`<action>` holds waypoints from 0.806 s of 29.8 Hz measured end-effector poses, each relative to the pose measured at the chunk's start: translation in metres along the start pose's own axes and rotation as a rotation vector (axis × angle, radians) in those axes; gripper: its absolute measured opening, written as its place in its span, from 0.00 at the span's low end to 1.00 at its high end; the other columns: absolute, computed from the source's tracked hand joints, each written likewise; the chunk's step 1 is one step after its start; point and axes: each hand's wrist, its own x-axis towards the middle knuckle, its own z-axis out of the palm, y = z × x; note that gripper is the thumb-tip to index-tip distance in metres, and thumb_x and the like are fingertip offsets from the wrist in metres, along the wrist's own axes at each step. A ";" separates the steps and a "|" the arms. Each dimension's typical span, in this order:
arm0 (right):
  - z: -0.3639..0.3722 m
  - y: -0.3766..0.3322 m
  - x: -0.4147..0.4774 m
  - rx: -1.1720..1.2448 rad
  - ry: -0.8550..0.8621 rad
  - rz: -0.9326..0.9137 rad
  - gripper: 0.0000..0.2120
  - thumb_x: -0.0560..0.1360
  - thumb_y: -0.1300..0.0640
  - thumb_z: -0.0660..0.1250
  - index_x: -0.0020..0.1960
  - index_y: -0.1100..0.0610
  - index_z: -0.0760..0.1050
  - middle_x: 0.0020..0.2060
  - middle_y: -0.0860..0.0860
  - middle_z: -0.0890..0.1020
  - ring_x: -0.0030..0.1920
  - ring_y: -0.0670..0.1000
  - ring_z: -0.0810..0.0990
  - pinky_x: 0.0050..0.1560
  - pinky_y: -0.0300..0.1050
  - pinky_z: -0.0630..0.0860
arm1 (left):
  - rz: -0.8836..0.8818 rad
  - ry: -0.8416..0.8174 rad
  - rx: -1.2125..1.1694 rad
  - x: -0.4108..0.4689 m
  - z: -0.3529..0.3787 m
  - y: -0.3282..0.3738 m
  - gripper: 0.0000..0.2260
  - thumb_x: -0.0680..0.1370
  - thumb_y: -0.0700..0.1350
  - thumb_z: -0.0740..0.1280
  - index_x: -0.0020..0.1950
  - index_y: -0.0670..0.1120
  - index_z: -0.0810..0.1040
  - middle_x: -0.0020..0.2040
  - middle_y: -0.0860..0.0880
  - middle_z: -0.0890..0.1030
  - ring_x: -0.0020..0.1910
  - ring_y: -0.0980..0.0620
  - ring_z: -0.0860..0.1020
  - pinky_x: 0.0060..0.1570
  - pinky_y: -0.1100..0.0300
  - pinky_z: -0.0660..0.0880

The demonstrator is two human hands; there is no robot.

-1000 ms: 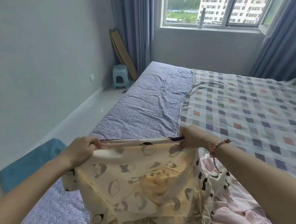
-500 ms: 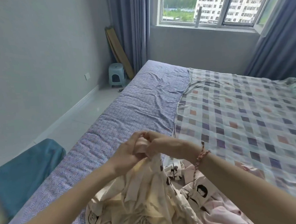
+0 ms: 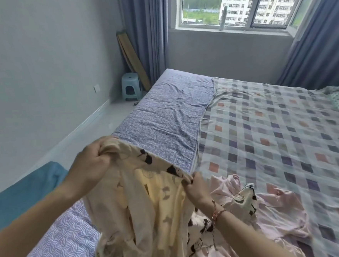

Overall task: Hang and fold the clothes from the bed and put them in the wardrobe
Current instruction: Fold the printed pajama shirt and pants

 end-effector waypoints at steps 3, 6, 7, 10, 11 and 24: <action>-0.017 -0.004 0.014 0.028 0.104 0.064 0.09 0.77 0.59 0.63 0.54 0.61 0.66 0.39 0.53 0.75 0.40 0.53 0.74 0.40 0.47 0.71 | -0.040 0.005 0.118 0.002 -0.010 -0.019 0.19 0.71 0.37 0.63 0.39 0.63 0.78 0.46 0.55 0.80 0.51 0.54 0.75 0.50 0.61 0.67; -0.035 -0.005 0.021 -0.303 0.097 -0.032 0.13 0.75 0.62 0.64 0.59 0.63 0.68 0.50 0.58 0.76 0.52 0.60 0.76 0.43 0.45 0.68 | -0.125 0.000 0.186 0.001 -0.027 -0.042 0.17 0.69 0.33 0.60 0.38 0.55 0.76 0.44 0.48 0.81 0.52 0.46 0.76 0.50 0.56 0.69; -0.040 -0.004 0.023 -0.397 0.100 -0.055 0.12 0.75 0.63 0.63 0.58 0.63 0.69 0.52 0.59 0.75 0.54 0.60 0.75 0.45 0.47 0.69 | -0.152 0.002 0.183 0.000 -0.035 -0.049 0.15 0.65 0.36 0.58 0.40 0.54 0.77 0.46 0.47 0.81 0.54 0.45 0.77 0.54 0.52 0.71; -0.054 -0.001 0.027 -0.514 0.220 -0.044 0.09 0.73 0.63 0.59 0.51 0.61 0.75 0.51 0.58 0.77 0.53 0.60 0.76 0.51 0.51 0.75 | -0.148 0.080 0.255 -0.001 -0.065 -0.059 0.20 0.58 0.40 0.54 0.43 0.49 0.79 0.47 0.45 0.82 0.54 0.42 0.77 0.56 0.48 0.71; -0.059 0.000 0.027 -0.487 0.266 -0.019 0.10 0.73 0.62 0.58 0.50 0.60 0.76 0.49 0.58 0.78 0.51 0.60 0.76 0.49 0.51 0.76 | -0.139 0.116 0.270 -0.003 -0.074 -0.057 0.19 0.58 0.40 0.53 0.42 0.49 0.78 0.46 0.44 0.81 0.52 0.42 0.77 0.54 0.49 0.71; -0.128 -0.040 -0.035 -0.102 -0.465 -0.215 0.14 0.63 0.57 0.69 0.48 0.61 0.78 0.46 0.61 0.82 0.43 0.53 0.80 0.49 0.54 0.78 | -0.258 -0.450 1.040 -0.113 -0.046 -0.038 0.18 0.83 0.53 0.50 0.43 0.46 0.74 0.39 0.54 0.72 0.48 0.53 0.75 0.43 0.59 0.67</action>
